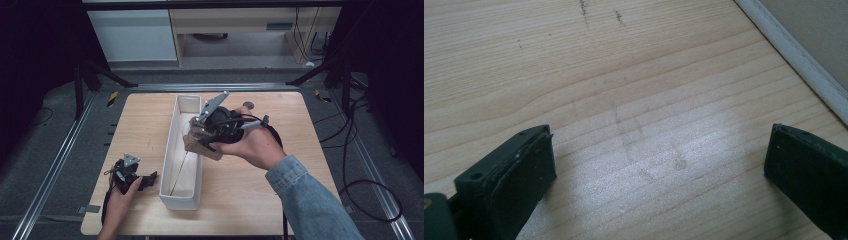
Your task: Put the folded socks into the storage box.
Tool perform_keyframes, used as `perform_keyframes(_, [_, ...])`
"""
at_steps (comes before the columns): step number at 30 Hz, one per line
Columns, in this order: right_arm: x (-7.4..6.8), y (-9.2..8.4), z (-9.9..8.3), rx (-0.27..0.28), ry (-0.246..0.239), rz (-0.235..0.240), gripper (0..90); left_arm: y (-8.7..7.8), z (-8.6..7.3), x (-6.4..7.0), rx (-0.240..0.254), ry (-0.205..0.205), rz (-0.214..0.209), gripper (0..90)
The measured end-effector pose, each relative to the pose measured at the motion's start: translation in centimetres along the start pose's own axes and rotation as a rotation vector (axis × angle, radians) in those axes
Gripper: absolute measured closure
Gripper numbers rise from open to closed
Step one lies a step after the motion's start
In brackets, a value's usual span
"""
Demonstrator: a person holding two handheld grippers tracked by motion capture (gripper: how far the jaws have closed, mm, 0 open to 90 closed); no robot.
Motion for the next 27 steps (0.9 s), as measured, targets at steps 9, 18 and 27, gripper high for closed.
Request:
perform_keyframes(9, [-0.6,1.0,0.7,0.005,-0.016,0.019,51.5,0.0,0.0,0.0,0.001,0.000,0.000,0.0])
perform_keyframes(18, [-1.3,1.4,1.2,0.011,-0.015,0.036,51.4,0.0,0.0,0.0,0.001,0.000,0.001,0.0])
perform_keyframes(27, [-2.3,2.6,1.8,-0.005,-0.032,0.062,51.4,0.0,0.0,0.0,-0.002,0.000,0.001,0.0])
Point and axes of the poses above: each handheld gripper's, and its own axes: y roughly forward along the jaws, z roughly out of its top, x roughly to its right, the point moved 2 cm from there along y, roughly forward along the jaws, and after that the axes turned 13 degrees about -z, right-handed, at the moved point
